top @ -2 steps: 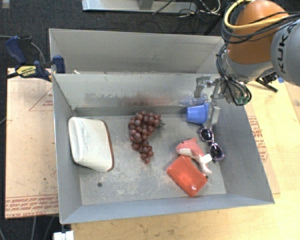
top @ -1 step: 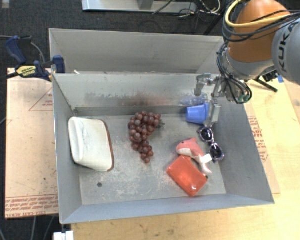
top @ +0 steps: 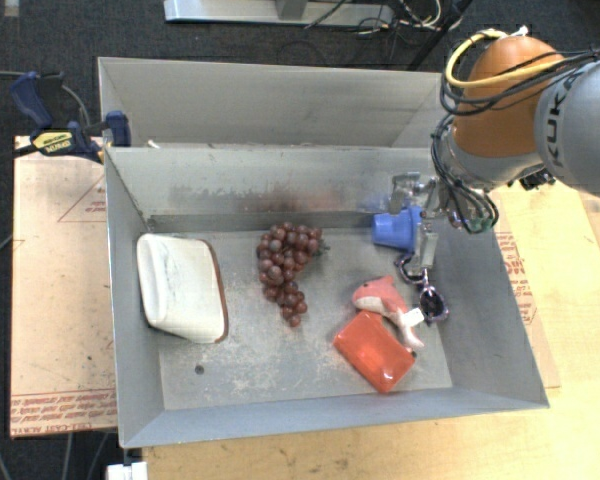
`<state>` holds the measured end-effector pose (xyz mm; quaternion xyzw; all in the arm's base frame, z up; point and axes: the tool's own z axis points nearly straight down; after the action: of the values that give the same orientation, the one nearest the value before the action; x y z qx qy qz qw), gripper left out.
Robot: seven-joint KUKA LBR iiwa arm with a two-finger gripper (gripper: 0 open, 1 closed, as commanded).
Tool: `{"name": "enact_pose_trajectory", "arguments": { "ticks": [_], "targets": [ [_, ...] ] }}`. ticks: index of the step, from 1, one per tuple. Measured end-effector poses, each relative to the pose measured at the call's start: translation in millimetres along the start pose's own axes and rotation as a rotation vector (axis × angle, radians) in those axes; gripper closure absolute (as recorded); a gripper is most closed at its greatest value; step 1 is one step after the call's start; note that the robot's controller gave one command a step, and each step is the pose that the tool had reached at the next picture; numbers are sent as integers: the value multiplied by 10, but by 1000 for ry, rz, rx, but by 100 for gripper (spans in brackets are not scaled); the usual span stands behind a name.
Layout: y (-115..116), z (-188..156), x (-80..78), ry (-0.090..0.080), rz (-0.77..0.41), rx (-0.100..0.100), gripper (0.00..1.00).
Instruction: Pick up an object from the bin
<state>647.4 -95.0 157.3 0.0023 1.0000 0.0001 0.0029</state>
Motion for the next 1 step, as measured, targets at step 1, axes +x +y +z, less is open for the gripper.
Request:
{"name": "enact_pose_trajectory", "arguments": {
  "ticks": [1],
  "targets": [
    [3, 389, -26, 3, -42, 0, 0]
  ]
}}
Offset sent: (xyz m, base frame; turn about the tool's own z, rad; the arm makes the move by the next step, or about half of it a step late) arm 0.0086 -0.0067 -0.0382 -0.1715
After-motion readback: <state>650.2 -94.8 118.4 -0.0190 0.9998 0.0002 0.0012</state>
